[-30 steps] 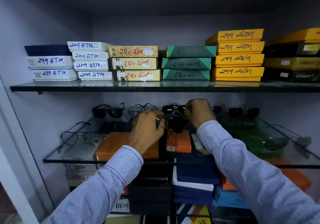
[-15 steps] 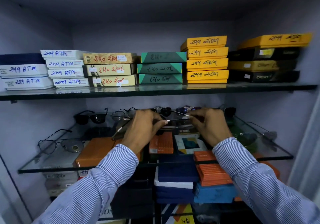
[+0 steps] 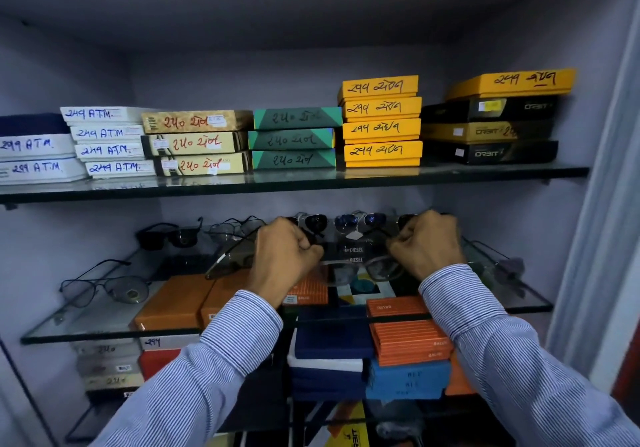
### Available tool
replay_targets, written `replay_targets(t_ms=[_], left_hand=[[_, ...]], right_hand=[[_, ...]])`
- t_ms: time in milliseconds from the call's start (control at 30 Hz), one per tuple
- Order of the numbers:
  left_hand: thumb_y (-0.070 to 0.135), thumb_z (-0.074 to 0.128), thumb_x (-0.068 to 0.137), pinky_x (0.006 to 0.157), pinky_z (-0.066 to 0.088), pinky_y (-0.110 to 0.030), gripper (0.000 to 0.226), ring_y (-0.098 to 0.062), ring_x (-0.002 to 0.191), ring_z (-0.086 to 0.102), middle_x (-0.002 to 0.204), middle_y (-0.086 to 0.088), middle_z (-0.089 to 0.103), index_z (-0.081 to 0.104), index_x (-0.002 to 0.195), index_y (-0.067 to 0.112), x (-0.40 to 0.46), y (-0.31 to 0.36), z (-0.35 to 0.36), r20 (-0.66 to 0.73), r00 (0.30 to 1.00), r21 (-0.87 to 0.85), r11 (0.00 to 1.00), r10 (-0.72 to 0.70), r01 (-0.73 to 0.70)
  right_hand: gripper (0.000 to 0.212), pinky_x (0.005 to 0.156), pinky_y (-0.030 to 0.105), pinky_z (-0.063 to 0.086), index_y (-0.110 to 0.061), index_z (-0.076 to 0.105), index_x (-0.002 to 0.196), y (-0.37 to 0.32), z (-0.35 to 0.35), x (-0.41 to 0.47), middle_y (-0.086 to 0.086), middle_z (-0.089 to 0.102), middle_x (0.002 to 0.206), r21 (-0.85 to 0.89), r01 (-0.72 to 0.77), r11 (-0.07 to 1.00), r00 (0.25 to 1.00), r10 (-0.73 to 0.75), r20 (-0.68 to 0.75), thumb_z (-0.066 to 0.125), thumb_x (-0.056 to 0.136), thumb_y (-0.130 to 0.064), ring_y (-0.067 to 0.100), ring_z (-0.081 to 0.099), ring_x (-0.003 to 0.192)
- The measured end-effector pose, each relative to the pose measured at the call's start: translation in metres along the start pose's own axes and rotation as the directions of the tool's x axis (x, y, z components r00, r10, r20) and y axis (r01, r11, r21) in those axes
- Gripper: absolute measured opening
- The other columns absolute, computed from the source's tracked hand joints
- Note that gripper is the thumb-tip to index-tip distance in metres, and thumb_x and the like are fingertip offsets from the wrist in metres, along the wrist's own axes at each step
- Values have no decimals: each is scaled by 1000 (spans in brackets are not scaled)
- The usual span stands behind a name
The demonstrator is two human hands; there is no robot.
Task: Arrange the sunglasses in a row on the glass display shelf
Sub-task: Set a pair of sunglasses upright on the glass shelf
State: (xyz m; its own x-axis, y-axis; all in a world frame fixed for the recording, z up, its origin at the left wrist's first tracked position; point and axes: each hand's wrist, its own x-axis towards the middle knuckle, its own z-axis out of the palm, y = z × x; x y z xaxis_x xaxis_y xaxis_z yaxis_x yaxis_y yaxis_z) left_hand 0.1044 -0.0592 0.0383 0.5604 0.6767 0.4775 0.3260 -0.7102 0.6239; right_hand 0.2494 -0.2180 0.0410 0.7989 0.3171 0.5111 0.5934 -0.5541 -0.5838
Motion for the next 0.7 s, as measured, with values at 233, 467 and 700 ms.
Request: replay_targets(t_ms=[233,467,700], left_hand=[[18,81,84,48,39,-13,28,-3,54,61,59,4,66,68,59,14,3,16,14,67,990,-31,992,-122,125],[17,77,88,48,38,-12,27,-3,57,62,68,3,67,66,64,17,9,21,24,93,985,-19,989,-143,145],[18,77,89,44,46,-11,17,2,41,59,61,-1,70,73,74,11,1,14,40,160,976,-53,986,-147,157]], right_hand=[[19,78,43,61,-4,72,73,10,-13,25,17,72,81,-59,-91,994,983,99,154,77,67,-21,34,69,78],[45,81,41,59,-7,69,95,10,-29,43,11,65,93,-193,-80,978,925,145,352,88,65,-34,31,67,88],[51,73,34,57,-6,71,102,16,-35,41,10,69,90,-262,-66,963,895,173,411,89,65,-36,29,68,85]])
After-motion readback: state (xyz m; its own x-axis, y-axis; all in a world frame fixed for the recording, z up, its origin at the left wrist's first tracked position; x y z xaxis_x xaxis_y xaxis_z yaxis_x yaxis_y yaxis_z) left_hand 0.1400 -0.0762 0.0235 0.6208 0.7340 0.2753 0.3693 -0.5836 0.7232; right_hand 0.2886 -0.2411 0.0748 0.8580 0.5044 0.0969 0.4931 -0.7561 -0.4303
